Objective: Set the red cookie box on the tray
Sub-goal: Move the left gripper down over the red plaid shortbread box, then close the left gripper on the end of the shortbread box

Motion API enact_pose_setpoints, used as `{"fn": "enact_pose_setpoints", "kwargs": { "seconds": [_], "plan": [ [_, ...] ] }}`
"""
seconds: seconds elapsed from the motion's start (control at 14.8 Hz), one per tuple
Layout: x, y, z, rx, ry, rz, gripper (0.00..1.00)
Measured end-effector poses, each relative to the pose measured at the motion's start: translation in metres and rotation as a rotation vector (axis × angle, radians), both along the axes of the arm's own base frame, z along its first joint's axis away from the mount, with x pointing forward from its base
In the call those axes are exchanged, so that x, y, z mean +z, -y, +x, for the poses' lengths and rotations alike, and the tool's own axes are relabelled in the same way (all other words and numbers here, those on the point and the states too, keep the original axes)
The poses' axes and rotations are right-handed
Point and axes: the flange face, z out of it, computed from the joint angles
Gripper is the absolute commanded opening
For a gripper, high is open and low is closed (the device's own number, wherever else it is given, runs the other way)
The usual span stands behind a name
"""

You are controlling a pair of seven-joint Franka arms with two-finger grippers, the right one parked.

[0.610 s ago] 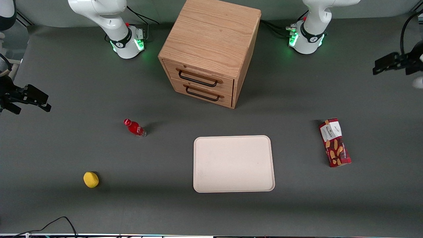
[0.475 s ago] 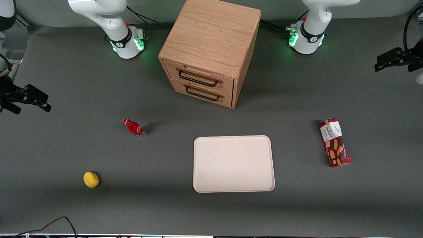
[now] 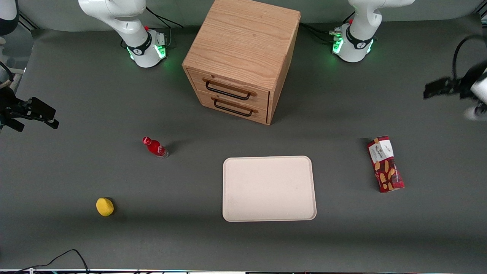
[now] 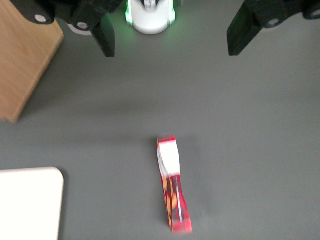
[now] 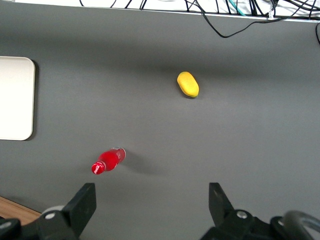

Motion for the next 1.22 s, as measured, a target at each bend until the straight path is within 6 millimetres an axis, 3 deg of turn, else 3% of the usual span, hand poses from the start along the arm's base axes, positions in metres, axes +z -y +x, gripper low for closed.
{"fn": "enact_pose_setpoints", "kwargs": {
  "seconds": [0.27,0.41,0.47,0.54,0.61,0.81,1.22],
  "plan": [
    [-0.179,-0.005,0.036,-0.025,0.071,0.003,1.0],
    [-0.253,-0.011,0.042,-0.041,0.095,0.008,1.0],
    [-0.281,-0.013,0.044,-0.057,0.104,0.009,0.96],
    [-0.304,-0.016,0.045,-0.07,0.118,0.011,0.54],
    [-0.322,-0.019,0.045,-0.075,0.136,0.014,0.03],
    [-0.349,-0.024,0.04,-0.076,0.178,0.019,0.0],
    [-0.336,-0.026,0.042,-0.074,0.193,0.019,0.0]
  ]
}}
